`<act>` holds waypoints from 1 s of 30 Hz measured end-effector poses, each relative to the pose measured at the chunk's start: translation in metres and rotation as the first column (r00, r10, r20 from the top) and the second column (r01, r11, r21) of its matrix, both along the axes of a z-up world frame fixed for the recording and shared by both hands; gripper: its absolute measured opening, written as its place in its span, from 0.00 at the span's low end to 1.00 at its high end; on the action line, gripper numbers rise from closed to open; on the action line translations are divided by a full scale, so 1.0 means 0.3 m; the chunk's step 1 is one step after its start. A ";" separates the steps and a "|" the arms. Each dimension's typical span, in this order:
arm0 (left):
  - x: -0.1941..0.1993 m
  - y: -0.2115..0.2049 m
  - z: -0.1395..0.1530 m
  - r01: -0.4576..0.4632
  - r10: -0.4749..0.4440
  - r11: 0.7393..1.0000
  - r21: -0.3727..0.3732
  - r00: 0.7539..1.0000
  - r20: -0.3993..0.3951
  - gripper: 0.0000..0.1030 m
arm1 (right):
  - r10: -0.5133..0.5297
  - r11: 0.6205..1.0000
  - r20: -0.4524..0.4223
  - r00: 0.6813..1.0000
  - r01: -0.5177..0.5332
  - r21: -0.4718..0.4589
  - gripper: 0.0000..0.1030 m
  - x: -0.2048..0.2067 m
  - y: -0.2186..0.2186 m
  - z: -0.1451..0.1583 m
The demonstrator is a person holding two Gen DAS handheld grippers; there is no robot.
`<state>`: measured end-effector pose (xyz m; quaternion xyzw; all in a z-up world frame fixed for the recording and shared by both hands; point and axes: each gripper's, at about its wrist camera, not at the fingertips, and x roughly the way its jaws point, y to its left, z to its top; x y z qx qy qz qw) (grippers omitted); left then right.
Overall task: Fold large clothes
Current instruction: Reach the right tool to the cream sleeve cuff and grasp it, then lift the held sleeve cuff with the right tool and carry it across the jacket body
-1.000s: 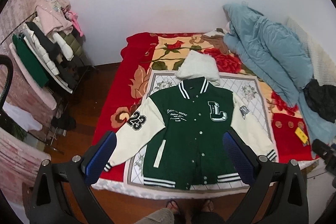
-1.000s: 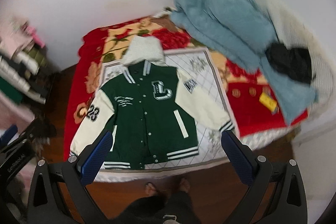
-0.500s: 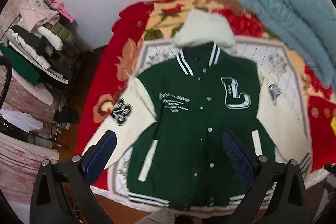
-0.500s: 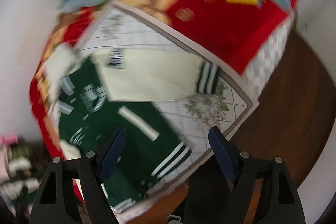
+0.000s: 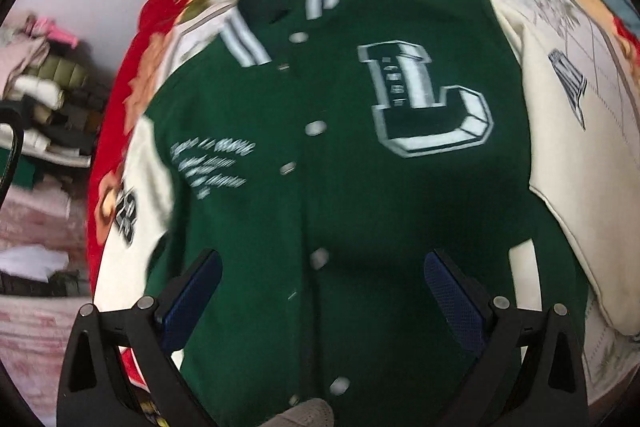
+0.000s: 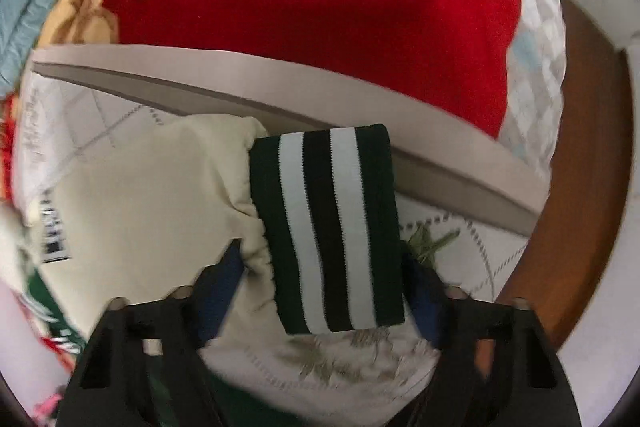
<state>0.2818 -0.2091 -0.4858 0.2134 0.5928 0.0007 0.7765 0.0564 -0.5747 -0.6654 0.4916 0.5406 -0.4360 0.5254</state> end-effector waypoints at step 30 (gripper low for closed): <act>0.171 -0.642 -0.091 0.148 -0.152 0.983 -0.108 0.988 -0.032 1.00 | -0.121 0.990 0.404 0.907 0.143 -0.023 0.56 0.142 -0.502 -0.084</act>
